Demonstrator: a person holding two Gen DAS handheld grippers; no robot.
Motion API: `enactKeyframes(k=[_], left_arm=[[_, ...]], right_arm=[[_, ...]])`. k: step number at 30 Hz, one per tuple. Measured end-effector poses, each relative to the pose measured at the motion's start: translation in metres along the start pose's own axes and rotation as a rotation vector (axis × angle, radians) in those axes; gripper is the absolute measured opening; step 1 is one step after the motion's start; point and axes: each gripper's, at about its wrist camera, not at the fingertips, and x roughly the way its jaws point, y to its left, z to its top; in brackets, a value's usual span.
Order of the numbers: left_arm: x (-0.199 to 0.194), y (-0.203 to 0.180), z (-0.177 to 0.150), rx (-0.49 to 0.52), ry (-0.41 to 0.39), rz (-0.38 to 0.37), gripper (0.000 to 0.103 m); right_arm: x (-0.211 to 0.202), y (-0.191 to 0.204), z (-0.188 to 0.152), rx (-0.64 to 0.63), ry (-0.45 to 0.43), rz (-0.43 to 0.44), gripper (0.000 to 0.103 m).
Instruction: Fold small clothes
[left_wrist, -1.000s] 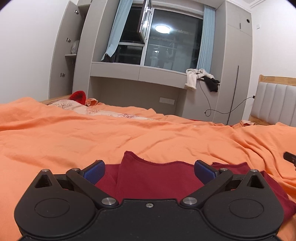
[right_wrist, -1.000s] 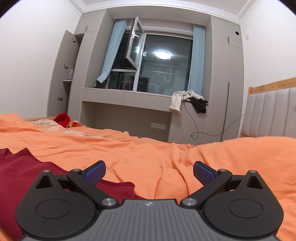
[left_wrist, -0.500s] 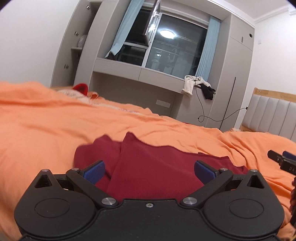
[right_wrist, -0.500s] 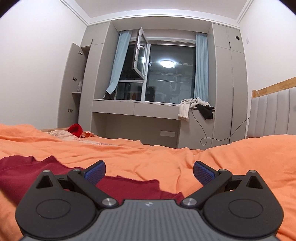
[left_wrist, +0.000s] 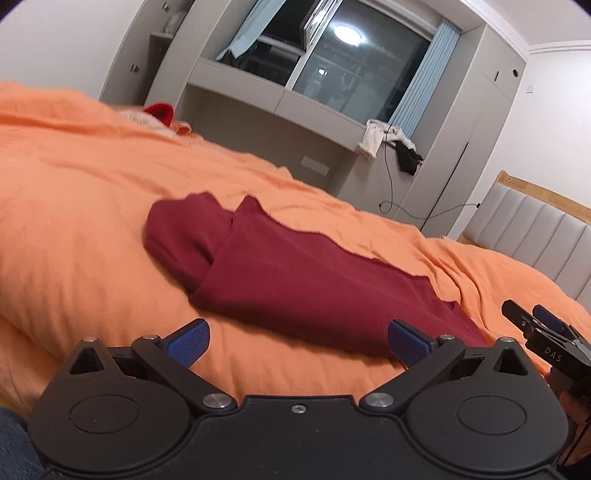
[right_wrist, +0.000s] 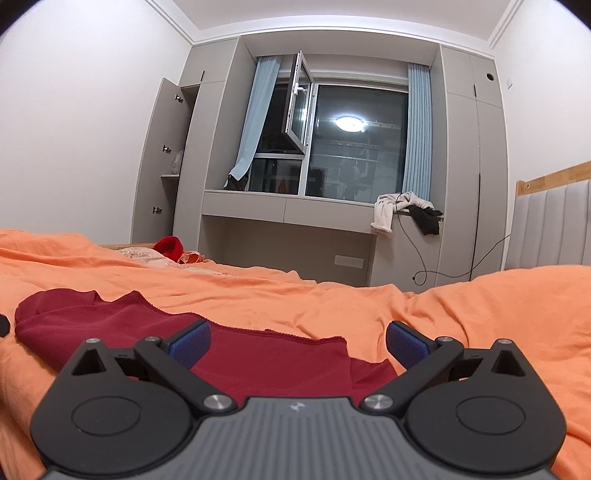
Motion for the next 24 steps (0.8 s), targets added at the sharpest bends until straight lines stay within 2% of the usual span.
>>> enactKeyframes(k=[7,14,24], left_arm=[[0.008,0.002,-0.004,-0.014,0.050,-0.020,0.102],[0.027,0.012,0.000,-0.117,0.106,-0.046,0.102],[0.055,0.022,0.018,-0.196,0.122,-0.055,0.102]], right_arm=[[0.004,0.013,-0.005,-0.017,0.042,0.032,0.103],[0.014,0.018,-0.007,-0.012,0.095,0.060,0.103],[0.039,0.022,-0.009,-0.016,0.194,0.111,0.103]])
